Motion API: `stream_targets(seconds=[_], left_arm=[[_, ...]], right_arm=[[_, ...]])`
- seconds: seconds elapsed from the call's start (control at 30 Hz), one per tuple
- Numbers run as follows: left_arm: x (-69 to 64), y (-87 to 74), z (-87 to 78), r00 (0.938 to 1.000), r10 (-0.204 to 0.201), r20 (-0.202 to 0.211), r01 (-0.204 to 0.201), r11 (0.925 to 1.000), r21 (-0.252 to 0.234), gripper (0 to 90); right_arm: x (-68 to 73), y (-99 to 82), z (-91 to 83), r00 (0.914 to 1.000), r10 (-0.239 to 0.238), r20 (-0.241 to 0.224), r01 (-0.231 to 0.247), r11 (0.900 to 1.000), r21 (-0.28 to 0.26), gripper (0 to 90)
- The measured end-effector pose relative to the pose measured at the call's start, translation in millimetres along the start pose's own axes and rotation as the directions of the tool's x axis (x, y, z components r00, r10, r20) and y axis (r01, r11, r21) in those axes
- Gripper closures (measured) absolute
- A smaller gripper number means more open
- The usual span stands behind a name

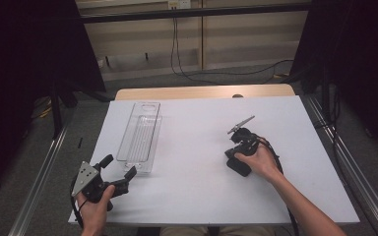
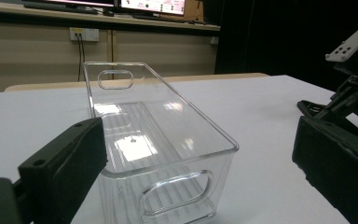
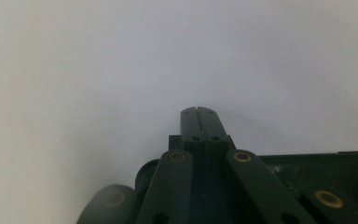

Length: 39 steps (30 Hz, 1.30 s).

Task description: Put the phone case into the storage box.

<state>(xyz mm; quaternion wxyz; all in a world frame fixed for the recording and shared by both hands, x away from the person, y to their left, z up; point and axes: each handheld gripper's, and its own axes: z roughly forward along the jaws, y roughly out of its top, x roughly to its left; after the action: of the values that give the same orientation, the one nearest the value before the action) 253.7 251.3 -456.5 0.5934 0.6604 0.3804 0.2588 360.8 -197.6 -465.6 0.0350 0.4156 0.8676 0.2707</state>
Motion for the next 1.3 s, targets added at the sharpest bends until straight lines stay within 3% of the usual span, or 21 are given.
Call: stream_targets(seconds=[0.6, 0.87, 1.07, 1.3], left_arm=[[-1.3, 0.2, 0.6, 0.9999, -0.004, -0.010, 0.004, 1.0000, -0.003, 3.1], [-2.5, -0.4, 3.1, 0.9999, -0.016, -0.003, 0.016, 0.9999, -0.003, 3.1], [-2.2, -0.1, 2.7, 1.0000, 0.008, -0.005, -0.008, 0.9999, 0.012, 3.1], [-3.7, 0.0, 4.4, 1.0000, 0.002, -0.007, -0.002, 1.0000, 0.006, 3.1]], right_arm=[[7.8, -39.3, -21.9, 0.9997, 0.015, -0.019, -0.016, 0.9999, -0.007, 90.0], [1.0, -57.8, -34.1, 0.9989, 0.046, -0.004, -0.046, 0.9988, -0.016, 90.0], [-1.7, -66.8, -40.1, 0.9983, 0.055, 0.016, -0.055, 0.9983, -0.022, 90.0], [-5.4, -81.1, -49.1, 0.9960, 0.080, 0.039, -0.079, 0.9963, -0.035, 90.0]])
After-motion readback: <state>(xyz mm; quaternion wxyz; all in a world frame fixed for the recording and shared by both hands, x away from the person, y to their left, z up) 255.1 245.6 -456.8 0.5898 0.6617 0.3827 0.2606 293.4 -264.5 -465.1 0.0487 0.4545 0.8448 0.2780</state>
